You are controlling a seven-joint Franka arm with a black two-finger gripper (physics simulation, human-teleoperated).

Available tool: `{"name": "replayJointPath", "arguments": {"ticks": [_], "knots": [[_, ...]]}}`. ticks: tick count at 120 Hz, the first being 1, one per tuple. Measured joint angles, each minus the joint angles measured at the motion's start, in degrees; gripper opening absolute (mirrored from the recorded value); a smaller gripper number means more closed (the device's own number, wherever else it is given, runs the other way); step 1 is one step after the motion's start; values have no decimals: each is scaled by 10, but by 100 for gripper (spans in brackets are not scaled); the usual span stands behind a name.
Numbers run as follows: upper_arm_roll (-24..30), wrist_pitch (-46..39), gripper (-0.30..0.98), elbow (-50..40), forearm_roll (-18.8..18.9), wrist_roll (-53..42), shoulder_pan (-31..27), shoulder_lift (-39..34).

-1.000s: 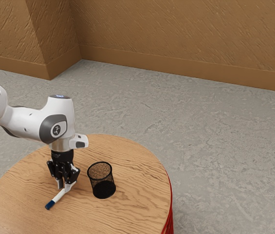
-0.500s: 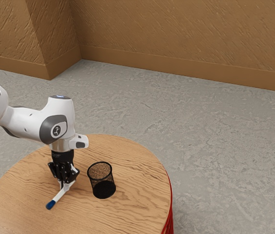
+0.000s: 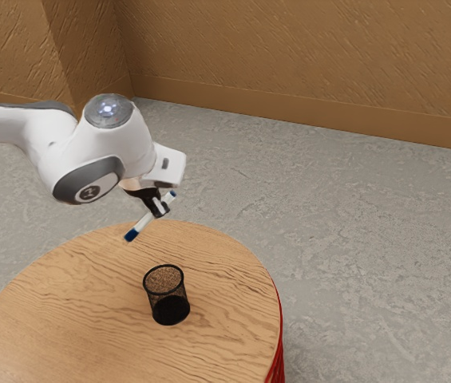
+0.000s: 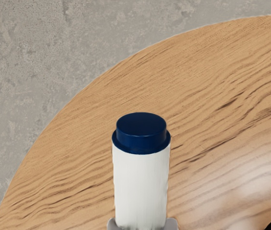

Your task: Put the marker into the pen holder.

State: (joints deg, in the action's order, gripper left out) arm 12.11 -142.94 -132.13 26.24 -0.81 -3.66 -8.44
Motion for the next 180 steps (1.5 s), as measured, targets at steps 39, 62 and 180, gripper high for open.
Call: {"name": "replayJointPath", "arguments": {"ticks": [39, 62, 180], "knots": [[72, -135, -10, -82, 45, 126, -9, -54], [105, -172, -10, -143, 45, 202, -26, -74], [49, 118, 61, 270, -101, 310, -48, 23]]}}
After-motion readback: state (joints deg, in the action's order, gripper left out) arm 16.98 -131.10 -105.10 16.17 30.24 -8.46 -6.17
